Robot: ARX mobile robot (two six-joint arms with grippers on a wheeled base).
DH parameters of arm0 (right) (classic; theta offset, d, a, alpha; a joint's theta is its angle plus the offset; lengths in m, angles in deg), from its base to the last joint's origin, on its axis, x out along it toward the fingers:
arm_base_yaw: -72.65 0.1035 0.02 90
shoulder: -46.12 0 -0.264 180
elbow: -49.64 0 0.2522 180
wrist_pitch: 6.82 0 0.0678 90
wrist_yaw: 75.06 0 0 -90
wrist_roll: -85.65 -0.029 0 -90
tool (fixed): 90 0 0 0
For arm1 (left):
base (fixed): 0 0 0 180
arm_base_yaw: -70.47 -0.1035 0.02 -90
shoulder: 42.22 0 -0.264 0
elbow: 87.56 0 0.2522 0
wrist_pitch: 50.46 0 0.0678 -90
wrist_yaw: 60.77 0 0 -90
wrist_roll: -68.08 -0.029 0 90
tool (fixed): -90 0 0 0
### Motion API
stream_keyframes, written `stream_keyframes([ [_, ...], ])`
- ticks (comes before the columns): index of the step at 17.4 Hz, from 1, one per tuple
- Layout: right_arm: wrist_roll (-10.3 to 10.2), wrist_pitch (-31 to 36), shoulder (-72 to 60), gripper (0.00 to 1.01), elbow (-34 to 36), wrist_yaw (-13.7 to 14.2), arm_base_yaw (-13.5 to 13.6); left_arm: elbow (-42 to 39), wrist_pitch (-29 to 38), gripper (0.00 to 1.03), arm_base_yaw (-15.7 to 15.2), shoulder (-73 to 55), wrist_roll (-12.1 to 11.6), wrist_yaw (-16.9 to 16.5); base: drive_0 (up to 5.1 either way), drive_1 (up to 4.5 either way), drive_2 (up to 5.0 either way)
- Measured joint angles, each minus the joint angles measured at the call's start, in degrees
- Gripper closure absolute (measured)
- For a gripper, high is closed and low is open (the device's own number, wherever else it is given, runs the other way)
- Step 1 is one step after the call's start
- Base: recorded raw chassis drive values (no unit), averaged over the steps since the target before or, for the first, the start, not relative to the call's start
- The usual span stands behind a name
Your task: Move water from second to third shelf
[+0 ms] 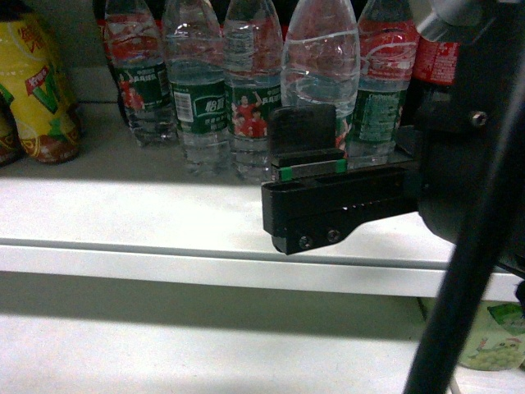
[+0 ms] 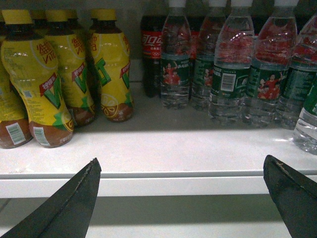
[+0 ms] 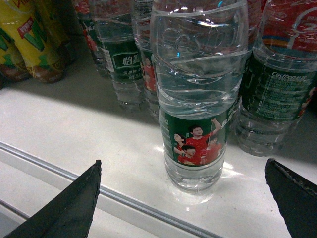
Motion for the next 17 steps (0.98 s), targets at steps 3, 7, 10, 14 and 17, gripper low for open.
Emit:
stream_keyframes([
  [3, -0.92, -0.20, -2.73, 0.03, -2.08, 0.15, -0.02, 0.00, 0.00, 0.05, 0.00, 0.00, 0.00, 0.00, 0.0, 0.00, 0.0],
  [7, -1.62, 0.22, -5.07, 0.03, -5.14, 0.13, -0.76, 0.00, 0.00, 0.05, 0.00, 0.00, 0.00, 0.00, 0.0, 0.00, 0.0],
  [10, -1.73, -0.09, -6.10, 0.03, -6.95, 0.17, -0.70, 0.00, 0.00, 0.05, 0.00, 0.00, 0.00, 0.00, 0.0, 0.00, 0.0],
  [14, -1.73, -0.39, -8.83, 0.03, -9.42, 0.87, -0.76, 0.00, 0.00, 0.05, 0.00, 0.00, 0.00, 0.00, 0.0, 0.00, 0.0],
  [17, -1.75, -0.09, -10.12, 0.03, -10.12, 1.05, -0.76, 0.00, -0.02, 0.05, 0.00, 0.00, 0.00, 0.00, 0.0, 0.00, 0.0],
])
